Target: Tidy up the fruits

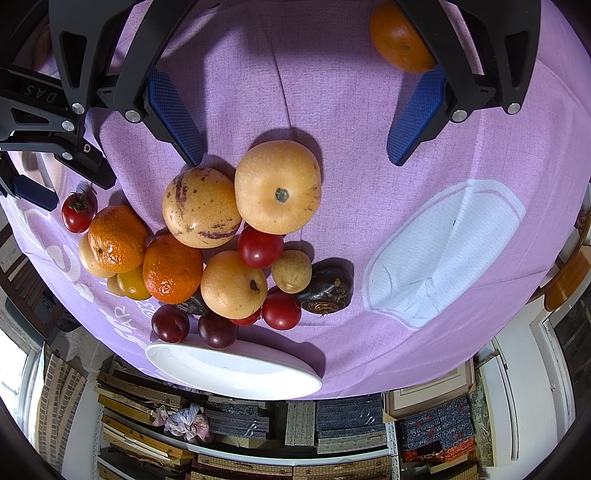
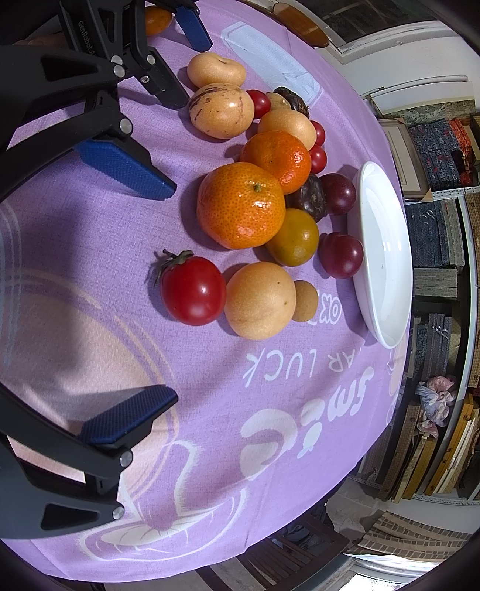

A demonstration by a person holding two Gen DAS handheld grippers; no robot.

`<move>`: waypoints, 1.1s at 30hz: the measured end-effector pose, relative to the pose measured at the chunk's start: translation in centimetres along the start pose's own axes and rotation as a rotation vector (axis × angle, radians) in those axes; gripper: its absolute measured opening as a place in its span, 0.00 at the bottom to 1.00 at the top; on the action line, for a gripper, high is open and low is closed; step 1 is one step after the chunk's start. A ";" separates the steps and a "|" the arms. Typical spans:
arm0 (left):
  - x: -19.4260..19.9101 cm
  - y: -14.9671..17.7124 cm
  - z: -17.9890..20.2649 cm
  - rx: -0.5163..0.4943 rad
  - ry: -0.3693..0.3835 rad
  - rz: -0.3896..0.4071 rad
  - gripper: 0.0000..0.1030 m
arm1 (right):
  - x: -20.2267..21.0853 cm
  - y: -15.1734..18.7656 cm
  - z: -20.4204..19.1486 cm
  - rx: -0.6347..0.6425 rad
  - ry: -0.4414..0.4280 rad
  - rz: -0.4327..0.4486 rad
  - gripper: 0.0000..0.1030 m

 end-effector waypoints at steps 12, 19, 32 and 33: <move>0.5 0.6 -0.6 -0.021 0.058 0.008 0.97 | 1.2 -0.5 -0.5 0.091 0.009 0.064 0.96; 1.6 0.2 -3.7 0.033 0.088 0.081 0.97 | 1.6 -0.6 -0.7 0.116 -0.041 0.065 0.96; 1.2 -0.6 -1.6 -0.056 0.113 0.085 0.76 | 2.5 -1.2 0.4 0.018 -0.123 0.054 0.96; 1.0 -0.6 -1.6 -0.052 0.125 0.076 0.74 | 2.6 -1.2 0.4 0.015 -0.125 0.057 0.96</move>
Point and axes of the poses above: each gripper's, at about its wrist camera, not at the fingertips, and x roughly against the way its jaws point, z to its right, y to its underside, the point moved 6 cm from there along -x, roughly the way its jaws point, and after that the axes turned 15 degrees about -x, right-handed, at the moved point
